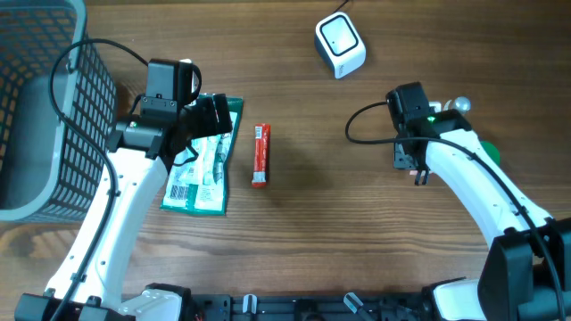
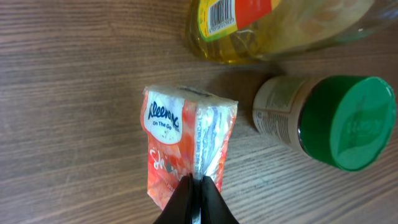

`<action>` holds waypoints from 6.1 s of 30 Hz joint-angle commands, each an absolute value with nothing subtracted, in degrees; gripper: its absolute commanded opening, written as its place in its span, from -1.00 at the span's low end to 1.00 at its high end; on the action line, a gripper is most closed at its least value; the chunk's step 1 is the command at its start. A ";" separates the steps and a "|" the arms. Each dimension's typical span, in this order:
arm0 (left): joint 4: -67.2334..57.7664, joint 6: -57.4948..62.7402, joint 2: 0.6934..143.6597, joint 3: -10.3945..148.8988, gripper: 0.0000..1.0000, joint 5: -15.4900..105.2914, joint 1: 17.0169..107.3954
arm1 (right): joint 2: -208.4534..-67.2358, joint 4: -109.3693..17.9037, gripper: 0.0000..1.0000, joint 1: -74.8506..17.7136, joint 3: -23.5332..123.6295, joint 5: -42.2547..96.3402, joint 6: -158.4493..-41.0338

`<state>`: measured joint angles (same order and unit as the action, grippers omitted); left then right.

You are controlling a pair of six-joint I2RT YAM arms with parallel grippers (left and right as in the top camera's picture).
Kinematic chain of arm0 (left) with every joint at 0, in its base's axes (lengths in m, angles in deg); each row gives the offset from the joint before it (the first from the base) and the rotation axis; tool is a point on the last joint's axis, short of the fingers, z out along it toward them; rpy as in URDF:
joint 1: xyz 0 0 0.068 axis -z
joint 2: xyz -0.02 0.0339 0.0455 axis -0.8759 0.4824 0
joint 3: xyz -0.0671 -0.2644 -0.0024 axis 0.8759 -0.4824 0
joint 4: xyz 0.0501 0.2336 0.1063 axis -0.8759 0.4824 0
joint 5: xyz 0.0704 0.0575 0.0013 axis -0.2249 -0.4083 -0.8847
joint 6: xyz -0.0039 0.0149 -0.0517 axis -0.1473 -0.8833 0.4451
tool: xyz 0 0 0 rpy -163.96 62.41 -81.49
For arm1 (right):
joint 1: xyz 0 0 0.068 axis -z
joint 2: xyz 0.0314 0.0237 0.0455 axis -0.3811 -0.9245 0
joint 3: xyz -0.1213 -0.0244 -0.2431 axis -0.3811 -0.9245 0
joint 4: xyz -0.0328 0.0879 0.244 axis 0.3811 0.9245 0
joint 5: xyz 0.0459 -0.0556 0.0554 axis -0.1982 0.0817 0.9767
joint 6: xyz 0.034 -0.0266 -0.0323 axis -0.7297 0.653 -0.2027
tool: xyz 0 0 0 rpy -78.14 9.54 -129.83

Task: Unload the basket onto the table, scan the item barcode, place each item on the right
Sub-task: 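Carry the Kleenex pack right and set it beside the oil bottle, then release the pack and lower the right gripper onto the red stick snack, then lift the red stick snack and move it right toward center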

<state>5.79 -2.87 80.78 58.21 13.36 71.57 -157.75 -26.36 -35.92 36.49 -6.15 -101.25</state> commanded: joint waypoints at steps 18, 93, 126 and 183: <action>5.66 -2.96 80.89 58.39 1.00 13.82 71.16 | -157.96 -38.16 -0.54 -36.05 30.10 -9.56 -96.29; 5.66 -2.96 80.89 58.39 1.00 13.82 71.16 | -174.51 -77.61 -0.91 -68.88 39.24 33.79 -129.31; 5.66 -2.96 80.89 58.39 1.00 13.82 71.16 | -178.40 -77.31 -0.91 -58.15 39.26 56.65 -119.24; 5.68 -2.96 80.89 58.39 1.00 13.82 71.16 | -163.12 -38.25 -0.91 -54.41 39.81 23.29 -113.34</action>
<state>5.79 -2.87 80.78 58.21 13.36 71.48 -165.46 -38.71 -54.24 39.52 26.11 -114.76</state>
